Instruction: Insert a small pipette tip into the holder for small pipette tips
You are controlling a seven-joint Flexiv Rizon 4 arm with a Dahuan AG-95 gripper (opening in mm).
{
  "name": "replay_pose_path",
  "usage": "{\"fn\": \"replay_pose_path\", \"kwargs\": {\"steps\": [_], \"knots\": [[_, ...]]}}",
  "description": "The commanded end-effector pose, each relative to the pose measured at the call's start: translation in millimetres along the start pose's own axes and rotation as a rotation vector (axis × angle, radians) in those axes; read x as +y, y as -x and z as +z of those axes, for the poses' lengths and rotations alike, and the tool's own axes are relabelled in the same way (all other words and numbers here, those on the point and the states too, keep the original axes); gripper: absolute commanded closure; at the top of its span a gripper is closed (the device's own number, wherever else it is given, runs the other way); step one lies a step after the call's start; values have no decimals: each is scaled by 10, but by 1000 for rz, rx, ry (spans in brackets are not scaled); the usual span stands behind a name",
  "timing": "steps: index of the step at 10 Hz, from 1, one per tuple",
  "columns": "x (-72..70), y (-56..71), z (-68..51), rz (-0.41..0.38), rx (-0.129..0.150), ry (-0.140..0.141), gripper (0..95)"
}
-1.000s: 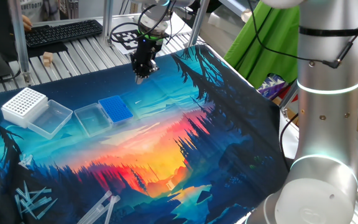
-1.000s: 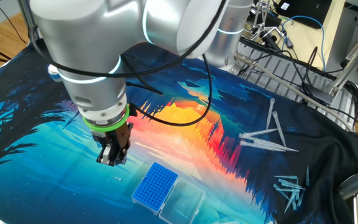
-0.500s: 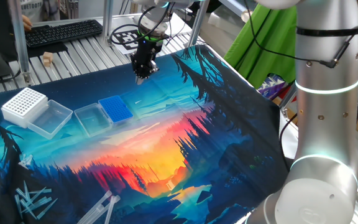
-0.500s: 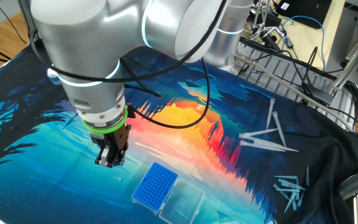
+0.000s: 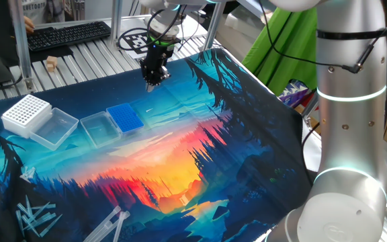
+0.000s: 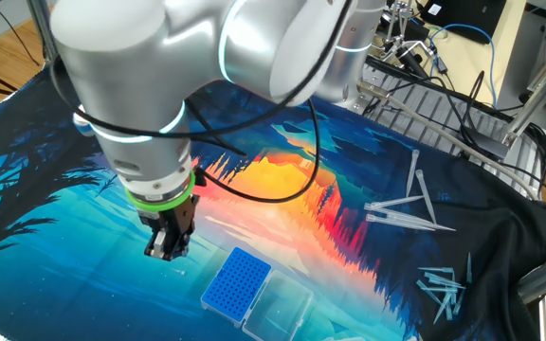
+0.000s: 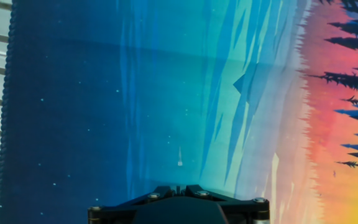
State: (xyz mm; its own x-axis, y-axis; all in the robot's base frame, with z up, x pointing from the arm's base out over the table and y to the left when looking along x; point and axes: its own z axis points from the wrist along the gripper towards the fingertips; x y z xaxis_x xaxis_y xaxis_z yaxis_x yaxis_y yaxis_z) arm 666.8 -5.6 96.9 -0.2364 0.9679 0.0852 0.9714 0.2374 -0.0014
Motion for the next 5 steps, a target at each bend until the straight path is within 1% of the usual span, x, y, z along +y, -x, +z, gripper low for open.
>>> {"fn": "replay_pose_path", "kwargs": {"steps": [1,4,5], "knots": [[22,10,25,2,-4,0,950],[50,32,93,3,-17,-2,950],[58,41,113,4,-17,-2,950]]}}
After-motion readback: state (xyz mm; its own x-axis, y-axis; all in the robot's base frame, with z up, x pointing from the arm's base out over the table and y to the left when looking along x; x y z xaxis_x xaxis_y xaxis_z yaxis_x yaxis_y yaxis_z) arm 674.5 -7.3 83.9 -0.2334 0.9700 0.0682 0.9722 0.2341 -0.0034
